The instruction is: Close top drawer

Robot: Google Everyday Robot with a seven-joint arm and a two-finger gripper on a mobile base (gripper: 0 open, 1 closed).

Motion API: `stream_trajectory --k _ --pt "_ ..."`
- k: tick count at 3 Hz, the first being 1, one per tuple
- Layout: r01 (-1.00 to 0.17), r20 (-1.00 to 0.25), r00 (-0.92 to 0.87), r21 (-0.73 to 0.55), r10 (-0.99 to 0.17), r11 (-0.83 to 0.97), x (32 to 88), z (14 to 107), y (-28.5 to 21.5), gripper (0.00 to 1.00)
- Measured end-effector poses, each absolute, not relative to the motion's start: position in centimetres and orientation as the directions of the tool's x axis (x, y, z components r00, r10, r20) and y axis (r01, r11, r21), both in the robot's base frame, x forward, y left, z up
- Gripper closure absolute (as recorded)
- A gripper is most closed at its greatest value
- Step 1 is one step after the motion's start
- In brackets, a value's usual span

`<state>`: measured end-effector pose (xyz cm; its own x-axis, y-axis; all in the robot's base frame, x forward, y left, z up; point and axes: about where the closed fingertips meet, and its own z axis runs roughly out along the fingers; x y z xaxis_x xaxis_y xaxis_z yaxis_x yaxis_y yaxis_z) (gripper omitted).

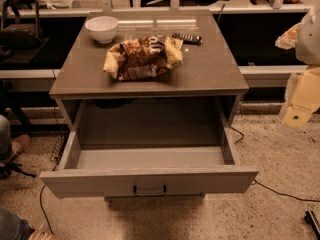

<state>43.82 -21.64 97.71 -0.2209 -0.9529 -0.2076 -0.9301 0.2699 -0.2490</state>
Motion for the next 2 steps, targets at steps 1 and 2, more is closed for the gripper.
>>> stream_trajectory --k 1,2 --pt "-0.930 -0.208 -0.221 -0.249 -0.953 0.270 43.82 97.70 -21.64 0.00" --pt "-0.928 -0.210 -0.236 -0.243 -0.949 0.284 43.69 97.16 -21.72 0.00"
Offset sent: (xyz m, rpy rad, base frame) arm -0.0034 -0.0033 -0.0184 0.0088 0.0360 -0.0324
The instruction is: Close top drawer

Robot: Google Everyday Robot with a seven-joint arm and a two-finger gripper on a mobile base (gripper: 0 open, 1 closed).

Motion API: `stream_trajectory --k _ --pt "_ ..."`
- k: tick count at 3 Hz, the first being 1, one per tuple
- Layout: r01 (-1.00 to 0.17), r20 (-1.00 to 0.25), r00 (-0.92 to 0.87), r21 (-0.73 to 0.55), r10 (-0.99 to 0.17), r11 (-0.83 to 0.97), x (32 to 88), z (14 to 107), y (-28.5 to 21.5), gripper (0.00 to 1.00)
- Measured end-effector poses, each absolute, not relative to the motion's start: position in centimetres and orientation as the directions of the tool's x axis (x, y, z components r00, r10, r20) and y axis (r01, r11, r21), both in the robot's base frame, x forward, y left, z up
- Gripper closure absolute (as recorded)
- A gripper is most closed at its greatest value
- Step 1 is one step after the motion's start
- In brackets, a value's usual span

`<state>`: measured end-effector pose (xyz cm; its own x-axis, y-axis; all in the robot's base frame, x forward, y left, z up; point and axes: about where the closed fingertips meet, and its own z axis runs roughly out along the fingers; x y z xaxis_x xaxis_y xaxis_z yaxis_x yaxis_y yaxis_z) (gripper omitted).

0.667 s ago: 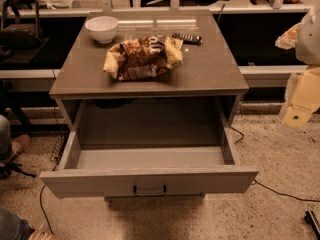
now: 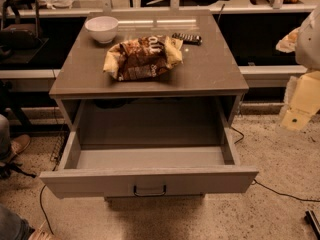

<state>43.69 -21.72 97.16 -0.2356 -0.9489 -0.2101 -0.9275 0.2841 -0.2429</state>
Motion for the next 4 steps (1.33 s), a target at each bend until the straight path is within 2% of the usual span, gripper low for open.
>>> stream_trajectory --k 1,2,4 --pt "-0.899 -0.271 -0.372 -0.130 -0.888 0.417 41.2 91.2 -21.3 0.24" --pt "-0.855 -0.267 -0.496 -0.020 -0.827 0.519 38.1 84.5 -21.4 0.47" --pt "-0.799 -0.166 -0.600 0.159 -0.782 0.579 34.3 70.7 -18.3 0.94"
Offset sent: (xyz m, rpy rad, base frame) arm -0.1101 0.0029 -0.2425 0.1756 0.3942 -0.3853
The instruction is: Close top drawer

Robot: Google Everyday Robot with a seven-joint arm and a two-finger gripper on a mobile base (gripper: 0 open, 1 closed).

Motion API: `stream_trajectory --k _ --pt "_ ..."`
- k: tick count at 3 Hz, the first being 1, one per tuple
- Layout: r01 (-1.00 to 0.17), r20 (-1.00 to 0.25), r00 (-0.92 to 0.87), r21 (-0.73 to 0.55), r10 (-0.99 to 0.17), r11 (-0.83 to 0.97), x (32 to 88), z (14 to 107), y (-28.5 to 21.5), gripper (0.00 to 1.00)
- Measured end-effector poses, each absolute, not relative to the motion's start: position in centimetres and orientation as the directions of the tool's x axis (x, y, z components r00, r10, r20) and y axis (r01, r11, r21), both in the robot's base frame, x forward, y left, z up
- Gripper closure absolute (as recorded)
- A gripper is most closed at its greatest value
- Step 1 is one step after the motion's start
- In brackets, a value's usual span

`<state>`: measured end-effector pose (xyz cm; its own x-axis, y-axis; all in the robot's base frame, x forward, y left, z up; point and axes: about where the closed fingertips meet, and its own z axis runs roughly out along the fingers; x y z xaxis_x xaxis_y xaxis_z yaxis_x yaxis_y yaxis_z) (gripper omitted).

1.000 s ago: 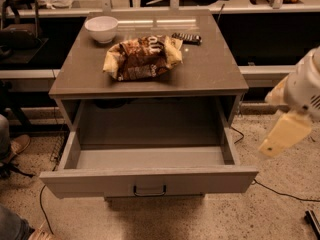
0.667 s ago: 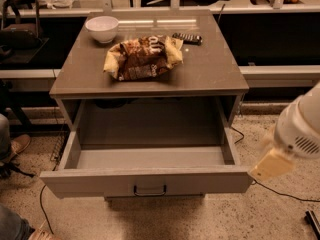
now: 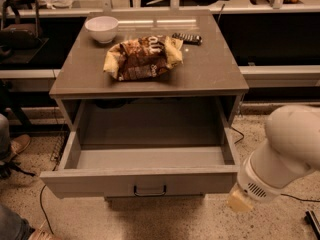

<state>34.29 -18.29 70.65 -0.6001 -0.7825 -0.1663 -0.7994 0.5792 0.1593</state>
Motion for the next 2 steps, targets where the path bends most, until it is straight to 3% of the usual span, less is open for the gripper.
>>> stream_trajectory --k 1,2 --pt "-0.784 -0.138 -0.615 0.208 -0.776 0.585 34.1 65.0 -15.8 1.00" --pt "-0.778 -0.132 -0.623 0.208 -0.771 0.593 35.8 61.0 -13.9 1.00"
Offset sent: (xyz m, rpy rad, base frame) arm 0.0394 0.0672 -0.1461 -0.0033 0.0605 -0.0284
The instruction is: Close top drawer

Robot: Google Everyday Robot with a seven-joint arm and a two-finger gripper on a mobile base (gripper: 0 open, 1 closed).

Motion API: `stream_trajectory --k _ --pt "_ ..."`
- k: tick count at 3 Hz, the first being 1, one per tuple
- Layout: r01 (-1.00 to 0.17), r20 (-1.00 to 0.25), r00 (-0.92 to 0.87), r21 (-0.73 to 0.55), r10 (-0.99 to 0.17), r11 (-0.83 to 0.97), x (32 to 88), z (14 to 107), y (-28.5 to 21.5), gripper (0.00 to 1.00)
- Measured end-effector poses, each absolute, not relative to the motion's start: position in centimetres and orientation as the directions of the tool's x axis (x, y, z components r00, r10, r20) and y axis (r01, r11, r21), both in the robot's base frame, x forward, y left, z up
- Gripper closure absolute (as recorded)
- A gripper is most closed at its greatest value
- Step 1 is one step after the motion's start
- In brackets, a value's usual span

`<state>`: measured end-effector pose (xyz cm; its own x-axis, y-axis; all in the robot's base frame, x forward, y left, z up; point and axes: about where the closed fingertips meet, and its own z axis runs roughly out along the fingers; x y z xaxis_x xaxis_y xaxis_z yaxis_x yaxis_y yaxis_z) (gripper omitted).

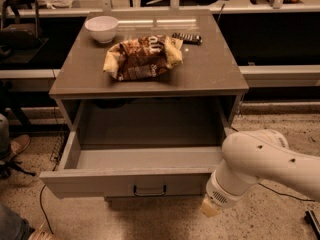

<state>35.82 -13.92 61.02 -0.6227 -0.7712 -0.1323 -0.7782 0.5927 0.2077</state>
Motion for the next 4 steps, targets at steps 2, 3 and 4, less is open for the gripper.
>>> stream_trajectory --k 2,3,4 --pt "-0.771 -0.163 -0.637 0.155 -0.754 0.618 39.9 59.3 -13.7 1.00" --pt "-0.755 -0.213 -0.653 0.112 -0.727 0.646 42.3 59.9 -15.0 1.00" --pt "-0.730 -0.298 -0.660 0.040 -0.689 0.682 46.6 61.6 -16.3 1.00"
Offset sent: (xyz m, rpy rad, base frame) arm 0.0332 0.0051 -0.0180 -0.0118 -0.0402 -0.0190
